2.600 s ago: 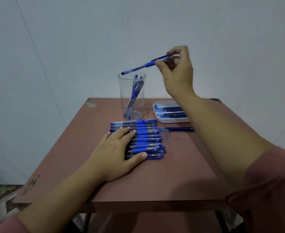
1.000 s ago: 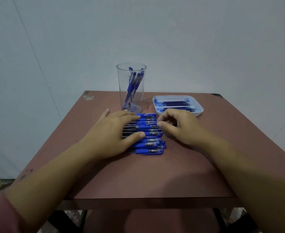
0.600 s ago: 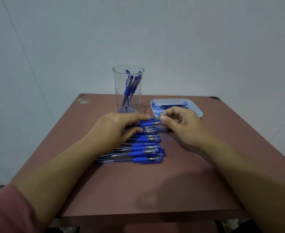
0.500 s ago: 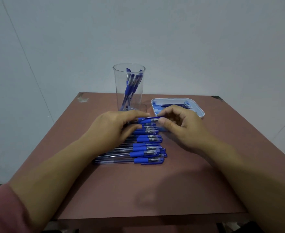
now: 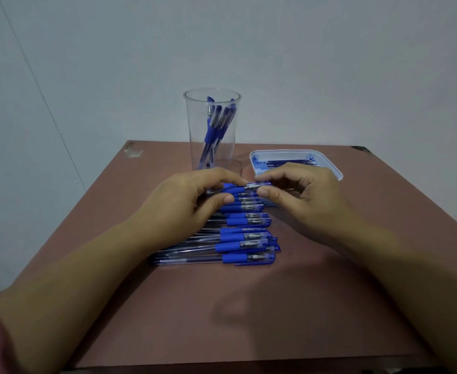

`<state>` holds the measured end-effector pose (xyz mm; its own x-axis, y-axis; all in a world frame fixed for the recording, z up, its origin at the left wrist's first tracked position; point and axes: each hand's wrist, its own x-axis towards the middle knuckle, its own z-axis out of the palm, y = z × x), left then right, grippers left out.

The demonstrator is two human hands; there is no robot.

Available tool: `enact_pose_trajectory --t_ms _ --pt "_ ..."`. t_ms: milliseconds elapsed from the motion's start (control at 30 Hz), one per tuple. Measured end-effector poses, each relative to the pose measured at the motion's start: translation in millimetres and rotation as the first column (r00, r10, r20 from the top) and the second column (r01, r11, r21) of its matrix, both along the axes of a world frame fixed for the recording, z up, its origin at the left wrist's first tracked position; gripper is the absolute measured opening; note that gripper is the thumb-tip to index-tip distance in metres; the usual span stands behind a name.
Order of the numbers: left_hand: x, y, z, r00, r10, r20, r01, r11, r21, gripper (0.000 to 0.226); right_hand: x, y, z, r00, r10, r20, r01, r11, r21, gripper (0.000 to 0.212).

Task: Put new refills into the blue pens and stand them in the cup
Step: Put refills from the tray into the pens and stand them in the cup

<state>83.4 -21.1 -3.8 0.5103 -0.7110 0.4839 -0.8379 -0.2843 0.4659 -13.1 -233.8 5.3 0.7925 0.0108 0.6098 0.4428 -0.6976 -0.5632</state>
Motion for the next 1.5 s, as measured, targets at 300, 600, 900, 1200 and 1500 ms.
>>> enact_pose_trajectory --t_ms 300,600,900,1200,1500 --pt "-8.6 -3.1 0.4 0.998 0.045 -0.053 -0.042 0.997 0.066 0.029 2.0 -2.9 -5.1 0.992 0.020 -0.128 -0.007 0.995 0.103 0.018" --pt "-11.0 -1.4 6.9 0.990 0.013 -0.139 0.007 0.990 0.138 0.030 -0.6 -3.4 -5.5 0.994 -0.039 -0.098 0.037 0.999 -0.028 0.022" --pt "-17.4 -3.9 6.1 0.973 -0.052 -0.223 0.074 0.993 0.091 0.035 -7.2 -5.5 -5.7 0.998 -0.057 -0.017 0.054 0.992 -0.116 0.008" --pt "-12.6 3.9 -0.8 0.992 -0.002 -0.125 0.013 0.996 0.085 0.031 -15.2 -20.4 0.6 0.984 -0.123 -0.129 0.117 0.992 -0.051 0.013" --pt "-2.4 3.5 -5.2 1.000 -0.014 0.028 0.014 1.000 -0.027 0.040 -29.9 -36.6 18.5 0.906 -0.047 -0.421 0.022 0.998 -0.064 0.010"
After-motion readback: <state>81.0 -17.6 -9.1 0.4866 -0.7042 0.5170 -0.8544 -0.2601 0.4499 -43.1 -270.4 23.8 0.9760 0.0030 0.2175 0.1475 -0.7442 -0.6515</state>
